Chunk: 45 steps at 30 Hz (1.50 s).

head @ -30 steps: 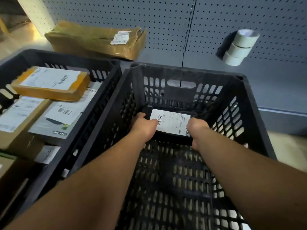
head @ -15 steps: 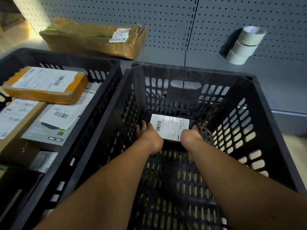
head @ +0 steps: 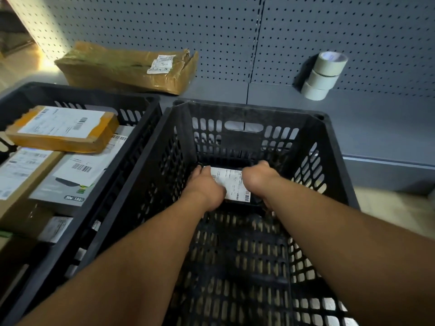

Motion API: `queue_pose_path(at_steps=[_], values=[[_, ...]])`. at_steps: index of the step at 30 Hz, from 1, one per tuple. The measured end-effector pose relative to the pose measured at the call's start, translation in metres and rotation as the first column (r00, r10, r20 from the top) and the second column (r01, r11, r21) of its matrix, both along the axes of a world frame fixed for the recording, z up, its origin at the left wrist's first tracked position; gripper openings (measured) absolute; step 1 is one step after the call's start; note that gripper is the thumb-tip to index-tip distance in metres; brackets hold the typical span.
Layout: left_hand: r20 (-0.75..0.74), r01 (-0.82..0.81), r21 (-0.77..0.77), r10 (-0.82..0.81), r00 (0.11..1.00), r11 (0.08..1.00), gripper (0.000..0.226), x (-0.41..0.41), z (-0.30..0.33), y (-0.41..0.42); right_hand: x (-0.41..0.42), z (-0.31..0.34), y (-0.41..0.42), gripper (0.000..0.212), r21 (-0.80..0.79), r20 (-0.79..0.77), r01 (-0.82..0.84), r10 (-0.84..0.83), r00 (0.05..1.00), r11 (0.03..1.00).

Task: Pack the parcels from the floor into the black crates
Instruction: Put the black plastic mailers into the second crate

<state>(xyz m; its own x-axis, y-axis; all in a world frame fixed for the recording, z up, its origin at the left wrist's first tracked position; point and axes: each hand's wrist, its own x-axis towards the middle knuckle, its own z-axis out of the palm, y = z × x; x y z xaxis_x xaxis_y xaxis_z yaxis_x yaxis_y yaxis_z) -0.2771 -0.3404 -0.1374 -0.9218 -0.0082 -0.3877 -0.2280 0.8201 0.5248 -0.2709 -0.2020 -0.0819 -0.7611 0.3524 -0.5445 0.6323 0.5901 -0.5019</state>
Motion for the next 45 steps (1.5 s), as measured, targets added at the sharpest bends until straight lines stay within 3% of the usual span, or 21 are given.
queue_pose_path(at_steps=[5,6,9,14,21,25,29,32,41,45], values=[[-0.081,-0.086,0.092,0.093,0.992,0.992,0.069,0.001,0.033,0.004,0.015,0.056,0.011,0.039,-0.016,-0.183,-0.202,0.196,0.963,0.979],[-0.11,-0.103,0.131,0.118,0.987,0.986,0.067,0.002,0.042,0.005,0.018,0.068,0.015,0.043,-0.019,-0.239,-0.218,0.207,0.949,0.976],[-0.227,-0.142,0.218,0.192,0.955,0.966,0.062,0.008,0.074,0.016,0.033,0.104,0.034,0.056,-0.089,-0.409,-0.217,0.163,0.898,0.972],[-0.371,-0.108,0.363,0.25,0.894,0.925,0.064,0.026,0.122,0.068,0.063,0.138,0.111,0.051,-0.103,-0.569,-0.128,0.047,0.821,0.986],[-0.435,0.086,0.452,0.135,0.89,0.888,0.055,0.063,0.162,0.162,0.112,0.117,0.237,0.053,-0.015,-0.498,0.074,-0.071,0.864,0.997],[-0.458,0.204,0.409,0.007,0.889,0.889,0.054,0.087,0.166,0.209,0.148,0.093,0.303,0.052,0.191,-0.413,0.078,0.008,0.911,0.978],[-0.355,0.283,0.409,-0.135,0.925,0.867,0.053,0.107,0.152,0.259,0.194,0.067,0.363,0.038,0.35,-0.286,0.051,0.055,0.957,0.935],[-0.243,0.305,0.415,-0.218,0.945,0.857,0.054,0.122,0.139,0.3,0.215,0.065,0.41,0.044,0.428,-0.233,0.057,0.049,0.971,0.902],[-0.047,0.308,0.425,-0.319,0.946,0.851,0.055,0.164,0.096,0.414,0.259,0.056,0.525,0.045,0.347,-0.16,0.26,-0.217,0.963,0.901],[0.01,0.287,0.421,-0.321,0.947,0.86,0.055,0.174,0.08,0.448,0.267,0.035,0.564,0.044,0.275,-0.245,0.375,-0.313,0.918,0.885]])
